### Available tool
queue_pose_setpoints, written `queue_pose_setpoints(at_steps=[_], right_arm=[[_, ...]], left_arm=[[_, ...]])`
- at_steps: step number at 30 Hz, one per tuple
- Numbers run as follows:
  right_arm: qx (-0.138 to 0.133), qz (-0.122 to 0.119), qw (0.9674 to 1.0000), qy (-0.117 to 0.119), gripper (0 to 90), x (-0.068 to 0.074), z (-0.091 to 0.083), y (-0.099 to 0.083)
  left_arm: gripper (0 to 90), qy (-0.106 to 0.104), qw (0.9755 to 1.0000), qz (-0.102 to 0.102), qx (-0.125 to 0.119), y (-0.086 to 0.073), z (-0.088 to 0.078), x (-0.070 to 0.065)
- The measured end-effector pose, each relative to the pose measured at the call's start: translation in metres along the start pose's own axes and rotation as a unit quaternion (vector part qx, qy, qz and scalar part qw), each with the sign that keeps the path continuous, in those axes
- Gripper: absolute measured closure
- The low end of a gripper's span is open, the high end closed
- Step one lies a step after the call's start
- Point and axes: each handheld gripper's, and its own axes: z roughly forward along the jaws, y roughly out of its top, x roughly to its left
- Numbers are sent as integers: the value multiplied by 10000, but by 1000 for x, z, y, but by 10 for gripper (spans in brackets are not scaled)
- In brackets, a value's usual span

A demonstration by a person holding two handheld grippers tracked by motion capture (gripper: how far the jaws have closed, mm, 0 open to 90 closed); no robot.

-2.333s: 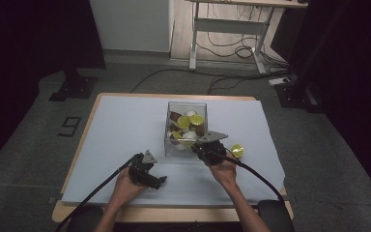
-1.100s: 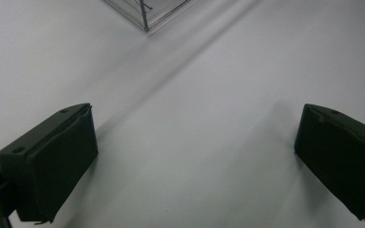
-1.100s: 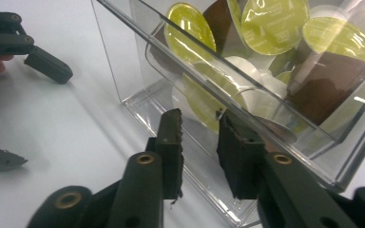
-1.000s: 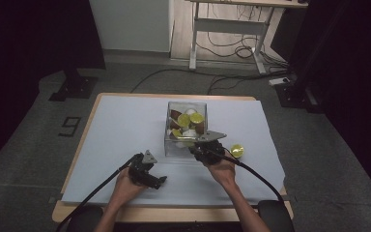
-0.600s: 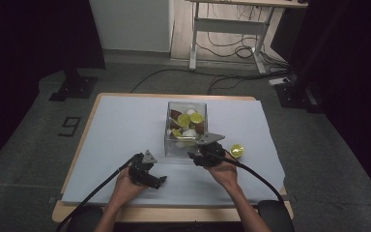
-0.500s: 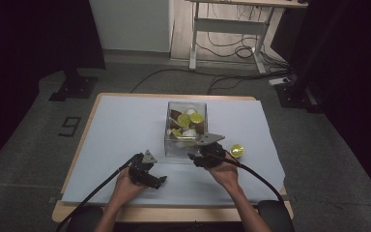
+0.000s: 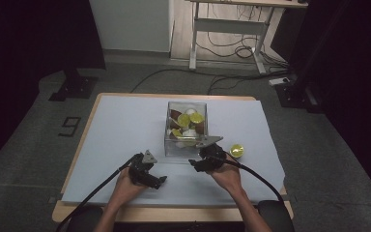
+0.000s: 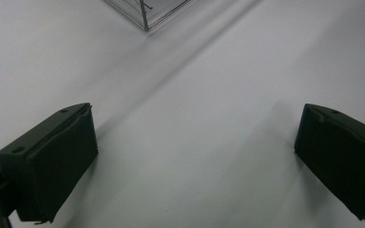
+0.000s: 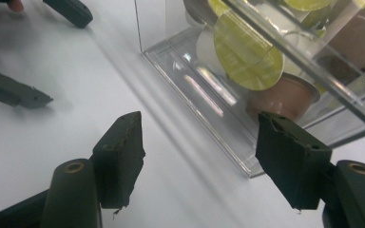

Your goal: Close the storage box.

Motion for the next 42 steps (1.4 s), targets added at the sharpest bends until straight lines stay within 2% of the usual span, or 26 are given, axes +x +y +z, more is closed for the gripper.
queue_pose_setpoints(at_steps=[6, 9, 24, 32, 35, 42], right_arm=[[77, -20, 10000, -31, 326, 0, -5, -2], [7, 31, 10000, -44, 327, 0, -8, -3], [65, 195, 9996, -193, 306, -16, -26, -11], [171, 276, 9990, -305, 259, -25, -33, -19], [164, 385, 9987, -304, 237, -30, -35, -23], [98, 579, 9972, -472, 175, -39, -44, -29]], left_arm=[[0, -4, 10000, -2, -1, 0, 0, 0], [0, -3, 10000, 0, -2, 0, 0, 0], [0, -8, 10000, -6, -2, 0, 0, 0], [0, -9, 10000, -6, 2, 0, 0, 0], [0, -10, 10000, -6, 2, 0, 0, 0], [0, -10, 10000, -5, 3, 0, 0, 0]])
